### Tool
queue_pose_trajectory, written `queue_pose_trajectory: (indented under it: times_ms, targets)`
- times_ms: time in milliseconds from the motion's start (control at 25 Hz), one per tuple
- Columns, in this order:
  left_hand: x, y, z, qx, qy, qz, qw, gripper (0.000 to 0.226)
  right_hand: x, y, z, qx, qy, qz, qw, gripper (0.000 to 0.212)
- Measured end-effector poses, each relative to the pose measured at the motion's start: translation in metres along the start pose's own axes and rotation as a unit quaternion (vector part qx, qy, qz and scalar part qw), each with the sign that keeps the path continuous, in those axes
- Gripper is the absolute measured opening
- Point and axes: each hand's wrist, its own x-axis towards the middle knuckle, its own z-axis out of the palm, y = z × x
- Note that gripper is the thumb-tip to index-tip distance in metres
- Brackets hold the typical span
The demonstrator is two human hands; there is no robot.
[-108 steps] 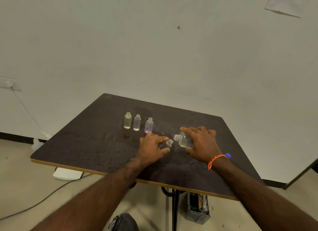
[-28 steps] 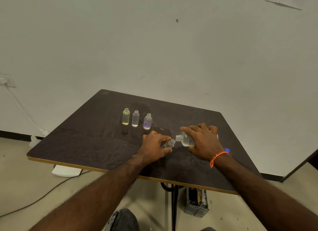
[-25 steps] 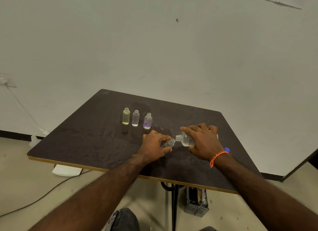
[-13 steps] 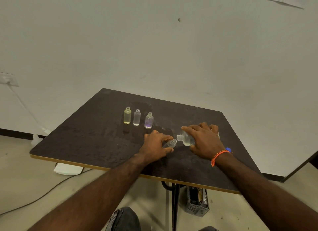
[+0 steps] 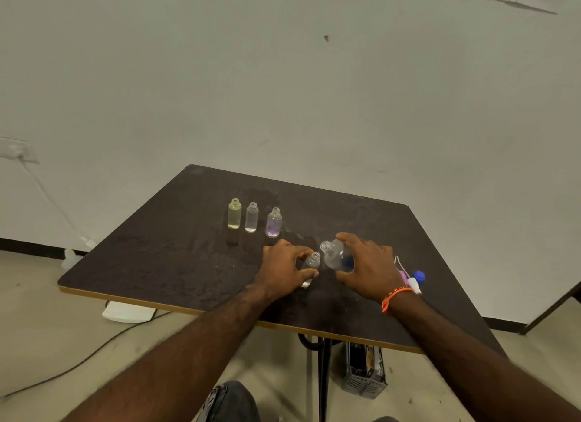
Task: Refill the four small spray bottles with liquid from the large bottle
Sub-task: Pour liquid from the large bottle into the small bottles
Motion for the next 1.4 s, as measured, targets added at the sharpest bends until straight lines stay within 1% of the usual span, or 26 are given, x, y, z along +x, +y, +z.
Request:
queue_pose_trajectory:
  times_ms: [160,360,440,640,800,960,1000,1080,1160,1200,1240,1320,1400]
  targets:
    - [-0.001,-0.001,-0.001,0.018,0.014,-0.006,1.000,0.045,-0.001,-0.002,0.011,0.166,0.019,0.053,0.985,0.080]
    - [0.000,-0.003,0.001,0.038,0.032,-0.046,0.998,0.045,-0.004,0.005,0.029,0.276,0.100,0.112,0.949,0.077]
    - [0.000,-0.002,0.003,0.046,0.031,-0.053,0.997,0.045,-0.007,0.012,0.034,0.306,0.109,0.124,0.937,0.079]
    - [-0.003,0.004,0.009,0.082,0.048,-0.066,0.993,0.049,-0.016,0.017,0.049,0.341,0.111,0.108,0.927,0.089]
    - [0.002,0.009,0.013,0.103,0.065,-0.079,0.989,0.050,-0.016,0.020,0.054,0.345,0.117,0.102,0.926,0.092]
    - [0.007,0.004,0.016,0.096,0.054,-0.085,0.990,0.053,-0.016,0.023,0.057,0.345,0.115,0.097,0.926,0.093]
    - [0.006,0.003,0.016,0.097,0.053,-0.084,0.990,0.058,-0.015,0.023,0.058,0.345,0.115,0.099,0.926,0.093]
    - [0.000,0.003,0.017,0.101,0.066,-0.086,0.989,0.078,-0.015,0.024,0.059,0.347,0.110,0.100,0.926,0.094]
    - [-0.006,0.008,0.019,0.095,0.118,-0.056,0.987,0.090,-0.015,0.024,0.057,0.347,0.107,0.097,0.927,0.094]
    - [-0.008,0.014,0.019,0.091,0.134,-0.021,0.987,0.091,-0.015,0.024,0.056,0.348,0.104,0.096,0.927,0.094]
    - [-0.007,0.019,0.019,0.092,0.132,0.019,0.987,0.092,-0.015,0.024,0.055,0.349,0.095,0.094,0.928,0.094]
    - [-0.005,0.035,0.019,0.109,0.091,0.088,0.986,0.092,-0.015,0.027,0.050,0.353,0.064,0.088,0.929,0.095]
    - [-0.001,0.051,0.019,0.115,0.037,0.115,0.986,0.088,-0.015,0.034,0.042,0.369,0.034,0.089,0.925,0.093]
